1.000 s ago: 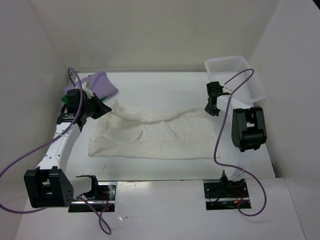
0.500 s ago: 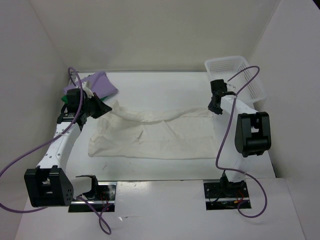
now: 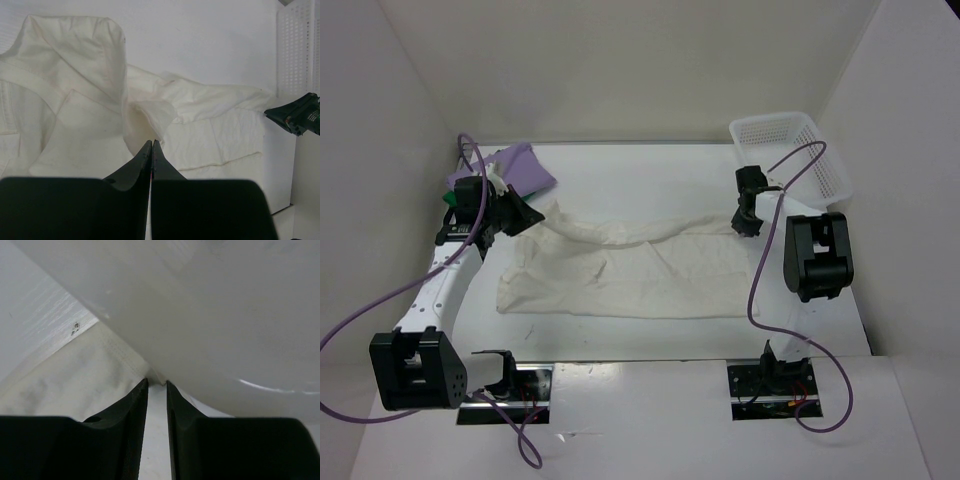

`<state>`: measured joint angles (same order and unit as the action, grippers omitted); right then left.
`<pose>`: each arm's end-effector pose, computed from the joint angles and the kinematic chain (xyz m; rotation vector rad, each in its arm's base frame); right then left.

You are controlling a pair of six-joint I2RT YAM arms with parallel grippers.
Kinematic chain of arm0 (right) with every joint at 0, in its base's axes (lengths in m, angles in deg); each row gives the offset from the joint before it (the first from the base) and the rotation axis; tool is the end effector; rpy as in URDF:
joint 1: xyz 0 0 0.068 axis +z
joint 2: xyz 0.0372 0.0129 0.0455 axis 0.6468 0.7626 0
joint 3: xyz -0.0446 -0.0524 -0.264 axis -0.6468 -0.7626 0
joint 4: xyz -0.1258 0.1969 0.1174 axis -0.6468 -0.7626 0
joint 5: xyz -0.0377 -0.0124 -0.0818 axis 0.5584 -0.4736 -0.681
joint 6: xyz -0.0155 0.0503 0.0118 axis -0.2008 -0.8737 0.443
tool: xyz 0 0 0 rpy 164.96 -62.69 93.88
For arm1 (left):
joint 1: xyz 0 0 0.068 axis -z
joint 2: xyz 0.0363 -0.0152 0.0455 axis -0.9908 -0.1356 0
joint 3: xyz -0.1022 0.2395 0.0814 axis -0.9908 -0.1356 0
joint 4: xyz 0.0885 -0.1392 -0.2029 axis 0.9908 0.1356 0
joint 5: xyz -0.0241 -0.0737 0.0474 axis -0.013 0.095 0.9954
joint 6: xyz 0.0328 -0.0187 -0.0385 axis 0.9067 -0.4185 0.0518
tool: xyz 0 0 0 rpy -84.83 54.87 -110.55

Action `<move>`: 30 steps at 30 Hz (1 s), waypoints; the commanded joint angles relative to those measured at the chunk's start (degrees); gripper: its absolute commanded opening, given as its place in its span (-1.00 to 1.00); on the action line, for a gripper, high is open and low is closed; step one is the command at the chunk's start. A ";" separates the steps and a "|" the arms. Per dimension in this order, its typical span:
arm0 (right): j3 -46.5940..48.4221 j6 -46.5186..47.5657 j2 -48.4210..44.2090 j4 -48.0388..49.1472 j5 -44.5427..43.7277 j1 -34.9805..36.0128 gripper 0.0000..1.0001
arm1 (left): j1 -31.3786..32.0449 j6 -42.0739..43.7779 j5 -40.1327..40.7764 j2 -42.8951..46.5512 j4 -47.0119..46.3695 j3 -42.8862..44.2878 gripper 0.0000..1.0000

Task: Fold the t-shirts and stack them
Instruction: Fold the other side of the tshirt into a rectangle

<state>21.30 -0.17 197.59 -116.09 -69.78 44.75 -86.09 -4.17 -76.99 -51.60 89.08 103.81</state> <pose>0.3752 0.0187 0.1642 0.7357 2.5315 -0.1874 0.2719 0.0065 0.2990 -0.5094 2.0967 -0.6783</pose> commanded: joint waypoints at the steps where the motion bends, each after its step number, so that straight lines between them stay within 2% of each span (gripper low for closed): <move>1: 1.61 0.58 0.93 2.47 -0.04 -0.40 -0.46 | -0.16 0.79 -1.06 -0.14 -1.86 1.16 -1.00; 5: 2.22 0.58 1.55 2.48 -0.56 -0.40 -0.46 | -0.16 0.79 -1.06 -0.14 -2.39 1.16 -1.00; 12: 2.75 0.58 2.07 2.48 -1.18 -0.40 -0.62 | -0.16 0.79 -1.06 -0.66 -2.39 1.16 -1.00; 19: 3.28 1.11 1.46 1.34 -2.41 -0.40 -0.98 | -0.16 0.79 -1.06 -1.19 -2.39 1.16 -1.00; 30: 1.53 3.57 -9.52 -3.23 -3.82 -1.45 -0.98 | -0.16 3.43 2.37 -1.19 2.18 7.04 -1.00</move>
<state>22.37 2.08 193.52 -117.64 -71.66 44.62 -86.09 -2.92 -75.70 -52.67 90.96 106.81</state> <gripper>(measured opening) 0.016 0.004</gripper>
